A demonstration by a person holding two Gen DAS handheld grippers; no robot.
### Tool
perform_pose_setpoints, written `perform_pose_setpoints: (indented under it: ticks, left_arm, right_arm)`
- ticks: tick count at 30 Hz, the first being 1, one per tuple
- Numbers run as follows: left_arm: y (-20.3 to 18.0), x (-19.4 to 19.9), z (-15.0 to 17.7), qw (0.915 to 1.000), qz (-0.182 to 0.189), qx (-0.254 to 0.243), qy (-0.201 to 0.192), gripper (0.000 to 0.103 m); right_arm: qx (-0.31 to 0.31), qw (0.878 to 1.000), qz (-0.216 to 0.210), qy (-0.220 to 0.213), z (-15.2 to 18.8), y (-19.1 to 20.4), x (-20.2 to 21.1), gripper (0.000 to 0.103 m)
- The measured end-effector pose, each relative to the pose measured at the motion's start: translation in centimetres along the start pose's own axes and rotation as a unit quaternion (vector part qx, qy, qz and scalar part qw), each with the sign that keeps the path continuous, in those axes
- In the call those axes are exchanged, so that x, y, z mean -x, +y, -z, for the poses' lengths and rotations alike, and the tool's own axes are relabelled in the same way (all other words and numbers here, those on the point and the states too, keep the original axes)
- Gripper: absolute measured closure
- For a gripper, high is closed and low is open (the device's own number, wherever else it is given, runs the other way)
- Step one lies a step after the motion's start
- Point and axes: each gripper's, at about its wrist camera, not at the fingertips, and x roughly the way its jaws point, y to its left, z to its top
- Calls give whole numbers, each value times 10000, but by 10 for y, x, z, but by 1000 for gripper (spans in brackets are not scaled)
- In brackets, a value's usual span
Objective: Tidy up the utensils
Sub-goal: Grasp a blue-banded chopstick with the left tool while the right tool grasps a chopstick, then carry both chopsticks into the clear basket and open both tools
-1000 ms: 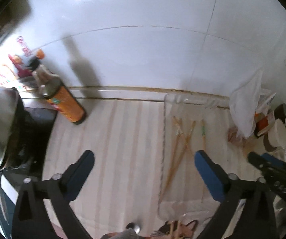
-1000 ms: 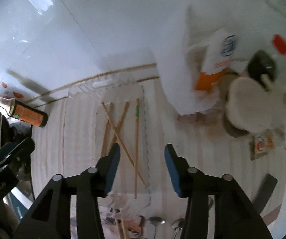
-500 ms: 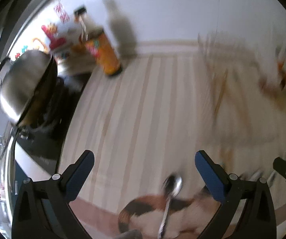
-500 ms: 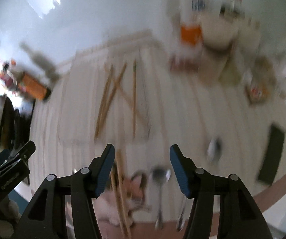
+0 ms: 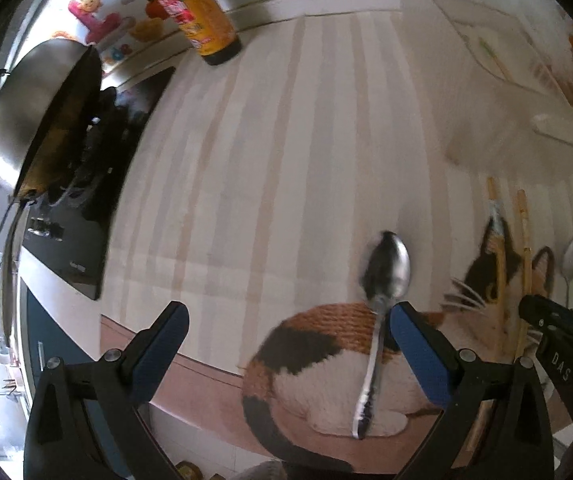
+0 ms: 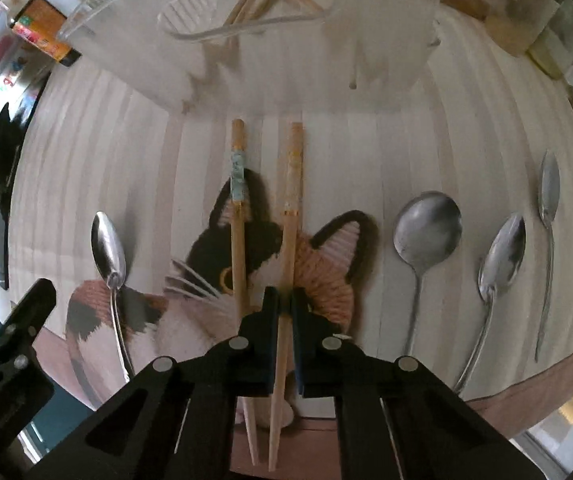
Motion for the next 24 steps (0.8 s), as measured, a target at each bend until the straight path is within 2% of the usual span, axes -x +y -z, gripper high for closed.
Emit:
perform_pose_setpoints:
  ticks: [3, 6, 10, 11, 12, 14, 15, 16, 17, 22, 24]
  left_arm:
    - [-21, 3, 3, 9994, 330, -84, 98, 1]
    - [-48, 1, 4, 9956, 837, -242, 333, 1]
    - [-91, -8, 4, 9871, 1362, -571, 614, 14]
    - [-99, -11, 4, 9854, 1433, -628, 675, 22]
    - [-106, -14, 4, 9841, 1471, -674, 733, 38]
    - [-116, -18, 6, 9834, 1426, -806, 784, 58]
    - [-117, -15, 6, 9844, 1407, -833, 653, 75]
    - [-118, -12, 6, 9832, 1468, -889, 617, 83]
    - [-117, -11, 6, 9835, 1422, -924, 626, 98]
    - [-93, -9, 13, 9852, 1340, -771, 741, 99]
    - [-81, -9, 18, 9853, 1354, -636, 830, 99]
  right_arm:
    - [-181, 9998, 86, 46, 6, -22, 3, 97]
    - [-400, 9990, 170, 88, 14, -48, 6, 97]
    - [-628, 9976, 229, 151, 23, -73, 9, 97]
    - [-659, 9974, 232, 151, 26, -77, 10, 97]
    - [-718, 9971, 196, 157, 28, -83, 10, 97]
    - [-790, 9966, 181, 174, 31, -92, 11, 97]
    - [-826, 9963, 144, 171, 33, -95, 11, 97]
    - [-856, 9961, 120, 172, 34, -97, 11, 97]
    - [-857, 9961, 107, 174, 33, -104, 10, 97]
    - [-759, 9967, 203, 212, 33, -109, 12, 96]
    - [-665, 9972, 268, 227, 25, -91, 9, 94]
